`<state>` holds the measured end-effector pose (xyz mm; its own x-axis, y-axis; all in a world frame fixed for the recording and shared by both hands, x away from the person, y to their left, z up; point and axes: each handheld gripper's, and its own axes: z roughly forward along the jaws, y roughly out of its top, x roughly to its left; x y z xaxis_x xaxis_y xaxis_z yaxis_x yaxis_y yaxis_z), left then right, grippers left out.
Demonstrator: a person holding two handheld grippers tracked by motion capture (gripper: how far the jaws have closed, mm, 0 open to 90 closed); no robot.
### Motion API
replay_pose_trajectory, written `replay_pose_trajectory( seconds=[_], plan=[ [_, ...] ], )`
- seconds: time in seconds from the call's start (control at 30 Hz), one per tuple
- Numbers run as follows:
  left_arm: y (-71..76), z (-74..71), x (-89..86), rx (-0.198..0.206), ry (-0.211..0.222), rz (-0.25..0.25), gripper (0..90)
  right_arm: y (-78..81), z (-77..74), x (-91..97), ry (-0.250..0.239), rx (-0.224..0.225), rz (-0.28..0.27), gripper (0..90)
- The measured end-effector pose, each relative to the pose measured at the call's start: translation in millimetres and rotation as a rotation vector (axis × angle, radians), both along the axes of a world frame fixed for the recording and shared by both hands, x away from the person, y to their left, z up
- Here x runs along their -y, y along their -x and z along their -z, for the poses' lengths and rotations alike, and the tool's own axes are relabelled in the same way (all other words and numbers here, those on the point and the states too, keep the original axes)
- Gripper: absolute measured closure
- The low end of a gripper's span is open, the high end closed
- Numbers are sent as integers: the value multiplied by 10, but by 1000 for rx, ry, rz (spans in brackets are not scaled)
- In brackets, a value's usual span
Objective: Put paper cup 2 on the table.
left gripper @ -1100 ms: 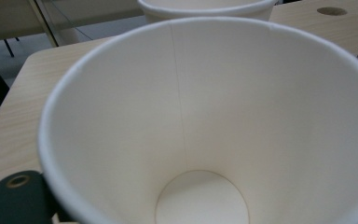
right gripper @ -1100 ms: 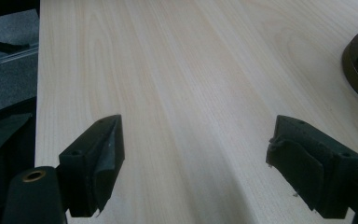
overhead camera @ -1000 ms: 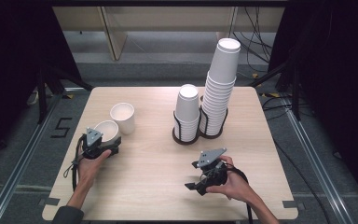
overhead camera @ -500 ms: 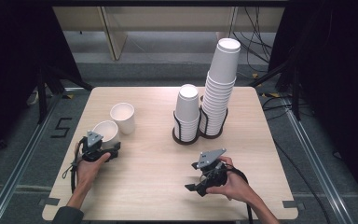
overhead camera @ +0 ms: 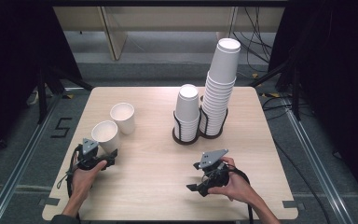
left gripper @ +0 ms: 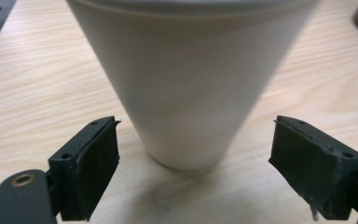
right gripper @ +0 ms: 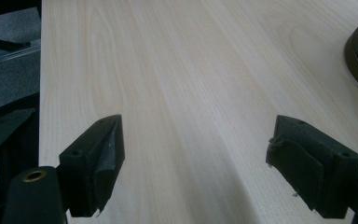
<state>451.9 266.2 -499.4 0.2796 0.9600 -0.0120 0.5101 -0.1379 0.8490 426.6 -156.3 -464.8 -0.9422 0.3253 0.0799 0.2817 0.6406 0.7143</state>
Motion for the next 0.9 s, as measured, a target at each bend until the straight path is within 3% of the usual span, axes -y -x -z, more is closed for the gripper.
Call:
replay_pose_trajectory(
  seconds=[0.13, 0.47, 0.9],
  plan=[
    [109, -66, 49, 18, -1, 9, 145, 7, 11, 4, 0, 2, 6, 187],
    [452, -131, 255, 36, 67, 63, 145, 14, -4, 58, -17, 5, 39, 186],
    [805, -106, 668, 47, 72, 223, 145, 56, 24, 81, -18, -3, 46, 183]
  ],
)
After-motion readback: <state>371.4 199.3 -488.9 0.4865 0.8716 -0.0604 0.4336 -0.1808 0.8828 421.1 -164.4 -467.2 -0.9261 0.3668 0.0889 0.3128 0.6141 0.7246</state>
